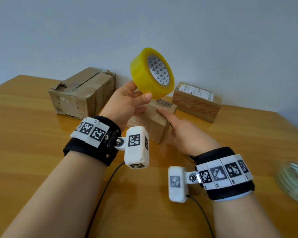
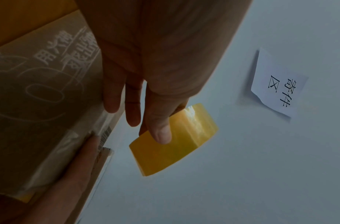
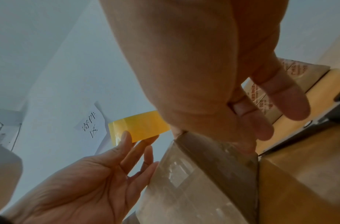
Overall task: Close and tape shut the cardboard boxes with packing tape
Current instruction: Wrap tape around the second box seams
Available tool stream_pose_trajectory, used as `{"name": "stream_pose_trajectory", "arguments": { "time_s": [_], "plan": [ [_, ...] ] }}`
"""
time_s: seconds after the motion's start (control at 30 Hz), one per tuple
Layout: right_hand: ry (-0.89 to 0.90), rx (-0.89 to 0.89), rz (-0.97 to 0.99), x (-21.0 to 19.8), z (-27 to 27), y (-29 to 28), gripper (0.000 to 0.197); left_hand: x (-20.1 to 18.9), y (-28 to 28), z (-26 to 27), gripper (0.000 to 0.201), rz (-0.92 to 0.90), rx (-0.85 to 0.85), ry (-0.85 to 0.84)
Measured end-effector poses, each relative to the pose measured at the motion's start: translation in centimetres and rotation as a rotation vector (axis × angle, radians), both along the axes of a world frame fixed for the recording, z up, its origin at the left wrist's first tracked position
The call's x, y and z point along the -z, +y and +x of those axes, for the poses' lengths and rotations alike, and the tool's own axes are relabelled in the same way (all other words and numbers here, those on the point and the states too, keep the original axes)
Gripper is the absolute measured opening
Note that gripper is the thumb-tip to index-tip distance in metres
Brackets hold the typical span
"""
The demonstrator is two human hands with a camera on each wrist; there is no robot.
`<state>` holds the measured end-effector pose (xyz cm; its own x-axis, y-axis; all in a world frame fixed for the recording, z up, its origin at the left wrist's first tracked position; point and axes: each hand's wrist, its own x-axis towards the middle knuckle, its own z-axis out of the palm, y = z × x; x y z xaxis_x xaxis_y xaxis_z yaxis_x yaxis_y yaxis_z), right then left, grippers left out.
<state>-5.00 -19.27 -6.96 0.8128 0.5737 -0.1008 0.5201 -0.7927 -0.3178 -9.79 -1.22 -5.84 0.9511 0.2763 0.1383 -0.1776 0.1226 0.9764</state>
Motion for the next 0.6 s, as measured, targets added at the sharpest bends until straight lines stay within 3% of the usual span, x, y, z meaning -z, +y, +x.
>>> {"name": "stream_pose_trajectory", "arguments": {
  "time_s": [0.2,0.43,0.6],
  "plan": [
    [-0.017,0.025,0.136,-0.8,0.1,-0.7,0.095,-0.3,-0.2,0.1,0.035,-0.020,0.010,-0.005],
    [-0.166,0.169,0.540,-3.1,1.1,-3.2,0.058,-0.6,0.0,0.0,0.035,-0.100,0.051,-0.003],
    [-0.217,0.060,0.607,-3.7,0.1,-2.5,0.074,-0.7,-0.1,0.0,0.022,-0.167,0.123,0.014]
  ]
}}
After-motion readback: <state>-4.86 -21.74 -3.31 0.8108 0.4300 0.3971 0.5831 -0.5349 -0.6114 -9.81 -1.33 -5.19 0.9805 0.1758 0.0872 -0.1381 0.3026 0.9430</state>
